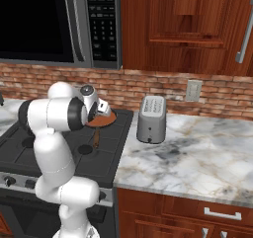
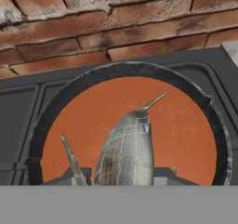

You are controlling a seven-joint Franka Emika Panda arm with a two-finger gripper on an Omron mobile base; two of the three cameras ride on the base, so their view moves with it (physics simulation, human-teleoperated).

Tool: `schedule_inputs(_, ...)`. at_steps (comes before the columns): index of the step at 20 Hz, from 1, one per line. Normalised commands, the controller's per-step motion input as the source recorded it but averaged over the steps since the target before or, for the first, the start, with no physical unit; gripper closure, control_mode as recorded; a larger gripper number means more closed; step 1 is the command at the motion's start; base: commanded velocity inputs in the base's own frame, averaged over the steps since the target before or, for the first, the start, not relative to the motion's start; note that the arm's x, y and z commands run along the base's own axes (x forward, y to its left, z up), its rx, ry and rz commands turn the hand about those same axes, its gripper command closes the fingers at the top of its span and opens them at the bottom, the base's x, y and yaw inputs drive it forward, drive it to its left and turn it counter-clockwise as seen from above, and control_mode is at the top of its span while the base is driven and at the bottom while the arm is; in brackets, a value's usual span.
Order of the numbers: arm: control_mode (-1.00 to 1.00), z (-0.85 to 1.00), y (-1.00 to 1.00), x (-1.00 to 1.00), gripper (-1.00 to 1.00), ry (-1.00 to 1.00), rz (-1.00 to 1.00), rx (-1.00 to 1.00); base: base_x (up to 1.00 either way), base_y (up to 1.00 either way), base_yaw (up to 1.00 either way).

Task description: Retrieve the fish from the fridge and place it on the saucepan with marinade on the stove.

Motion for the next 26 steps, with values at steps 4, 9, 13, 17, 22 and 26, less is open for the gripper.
schedule_inputs(4,-1.00,-0.05,0.00,0.01,1.00,0.00,0.00,0.00,0.00,0.00,0.00)
schedule_inputs(9,-1.00,-0.02,0.00,0.00,1.00,0.00,0.00,0.00,0.00,0.00,0.00)
schedule_inputs(13,-1.00,-0.02,0.00,0.00,1.00,0.00,0.00,0.00,0.00,0.00,0.00)
schedule_inputs(17,-1.00,0.00,0.00,0.00,1.00,0.00,0.00,0.00,0.00,0.00,0.00)
schedule_inputs(22,-1.00,0.00,0.01,0.00,1.00,0.00,0.00,0.00,0.00,0.00,0.00)
schedule_inputs(26,-1.00,-0.06,0.02,0.00,1.00,0.00,0.00,0.00,0.00,0.00,0.00)
